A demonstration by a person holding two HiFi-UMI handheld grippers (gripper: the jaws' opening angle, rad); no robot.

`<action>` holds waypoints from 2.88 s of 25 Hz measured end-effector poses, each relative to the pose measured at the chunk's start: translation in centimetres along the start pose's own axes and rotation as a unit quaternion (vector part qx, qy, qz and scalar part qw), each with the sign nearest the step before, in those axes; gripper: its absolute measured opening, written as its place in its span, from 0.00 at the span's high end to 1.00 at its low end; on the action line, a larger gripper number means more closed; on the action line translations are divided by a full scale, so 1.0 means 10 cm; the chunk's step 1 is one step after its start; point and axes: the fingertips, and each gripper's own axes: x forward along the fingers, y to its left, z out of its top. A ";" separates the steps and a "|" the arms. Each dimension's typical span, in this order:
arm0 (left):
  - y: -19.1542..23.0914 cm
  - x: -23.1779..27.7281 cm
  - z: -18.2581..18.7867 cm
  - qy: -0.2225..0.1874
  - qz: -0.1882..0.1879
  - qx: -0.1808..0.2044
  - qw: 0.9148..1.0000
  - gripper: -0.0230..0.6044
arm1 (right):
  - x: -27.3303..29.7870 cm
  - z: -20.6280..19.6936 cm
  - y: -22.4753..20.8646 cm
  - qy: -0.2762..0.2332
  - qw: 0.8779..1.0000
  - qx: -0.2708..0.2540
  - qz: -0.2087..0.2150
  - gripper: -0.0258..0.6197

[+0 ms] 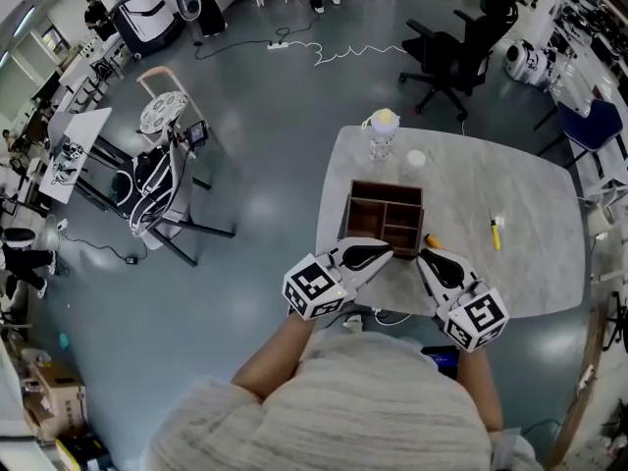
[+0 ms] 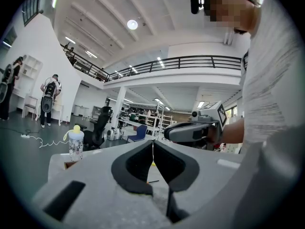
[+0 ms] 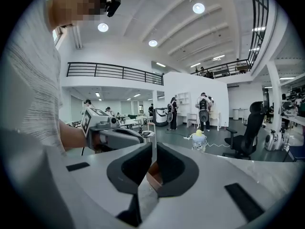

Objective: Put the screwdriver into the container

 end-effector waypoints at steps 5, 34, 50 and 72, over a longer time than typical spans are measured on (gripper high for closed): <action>0.07 0.15 -0.03 0.007 -0.002 -0.010 1.000 0.94 | 0.00 0.00 -0.16 0.009 1.000 0.001 0.003 0.94; 0.48 1.06 -0.03 0.028 0.059 -0.018 0.998 0.94 | 0.21 -0.34 -1.26 0.118 0.989 -0.036 0.083 0.83; 0.55 0.89 -0.40 0.020 0.092 -0.065 0.993 0.94 | 0.42 -1.37 -1.47 0.276 0.953 -0.040 0.116 0.77; 0.35 1.20 -0.80 0.057 0.061 -0.111 0.990 0.94 | 0.57 -2.65 -1.71 0.431 0.894 -0.019 0.119 0.76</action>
